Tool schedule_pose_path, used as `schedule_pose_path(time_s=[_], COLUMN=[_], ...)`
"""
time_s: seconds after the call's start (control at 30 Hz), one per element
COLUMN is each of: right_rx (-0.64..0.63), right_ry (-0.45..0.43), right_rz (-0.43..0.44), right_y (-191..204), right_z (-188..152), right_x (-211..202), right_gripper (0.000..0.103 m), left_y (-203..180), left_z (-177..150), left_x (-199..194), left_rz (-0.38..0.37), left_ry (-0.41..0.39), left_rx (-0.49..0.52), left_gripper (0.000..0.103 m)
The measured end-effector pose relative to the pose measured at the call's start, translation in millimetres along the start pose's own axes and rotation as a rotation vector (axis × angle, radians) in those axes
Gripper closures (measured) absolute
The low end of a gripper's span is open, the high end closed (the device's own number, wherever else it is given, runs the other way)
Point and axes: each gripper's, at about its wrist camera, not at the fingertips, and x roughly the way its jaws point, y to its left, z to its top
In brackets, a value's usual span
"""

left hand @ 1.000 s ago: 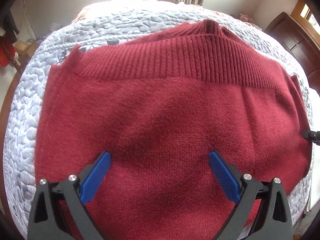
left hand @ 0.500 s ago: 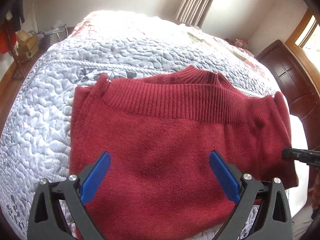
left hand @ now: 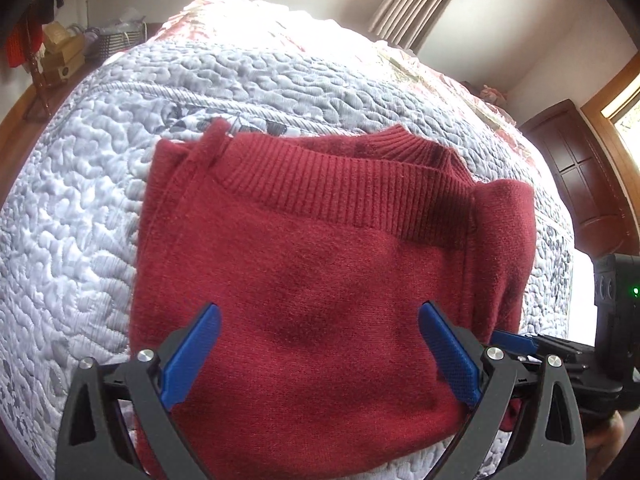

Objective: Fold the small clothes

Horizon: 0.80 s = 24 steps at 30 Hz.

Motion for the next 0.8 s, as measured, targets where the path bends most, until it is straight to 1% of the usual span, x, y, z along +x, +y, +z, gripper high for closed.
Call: schedule_pose_path(time_s=[0.07,0.17,0.23,0.3,0.43,0.57,0.63,0.7,0.8], right_rx=[0.003,0.017,0.01,0.034,0.104,0.175,0.195,0.205,0.228], right_ry=[-0.016,-0.052,-0.091,-0.102,-0.109,-0.106,-0.106,-0.109,-0.114], right_rz=[0.032,0.092,0.095,0.102,0.097,0.081,0.074,0.048,0.034], right_y=[-1.3,-5.9,-10.2,-20.5,-46.9,-73.8,-82.5,-90.3,-99.4], right_z=[-2.6,-11.5,-20.4,-28.3,-47.0,-67.0,-72.5,-78.4,-81.0], right_x=[-11.9,-41.9,-65.3,-78.2,-87.4,-88.2,-89.0,-90.5,-91.1], right_gripper=[0.049,0.049,0.049,0.049,0.049,0.049,0.049,0.049,0.049], left_y=[-6.5,-18.6,-31.0,-44.6,-76.5,-106.9,-118.1,-127.8,-137.8], left_z=[1.0,2.7,3.3,4.7,8.7,12.6,13.2,12.6,9.2], left_x=[-1.0,-1.4,-1.6,0.6,13.5,32.0,41.2,49.7,60.9], left_rz=[-0.018,-0.051,-0.082,-0.116,-0.199,-0.257,-0.264,-0.263,-0.263], left_ry=[0.002,0.008,0.009,0.012,0.037,0.081,0.098,0.119,0.148], left_rx=[0.002,0.008,0.01,0.017,0.012,0.002,0.001,0.003,0.014], left_gripper=[0.004,0.004,0.004,0.004,0.004,0.004,0.004,0.004,0.004])
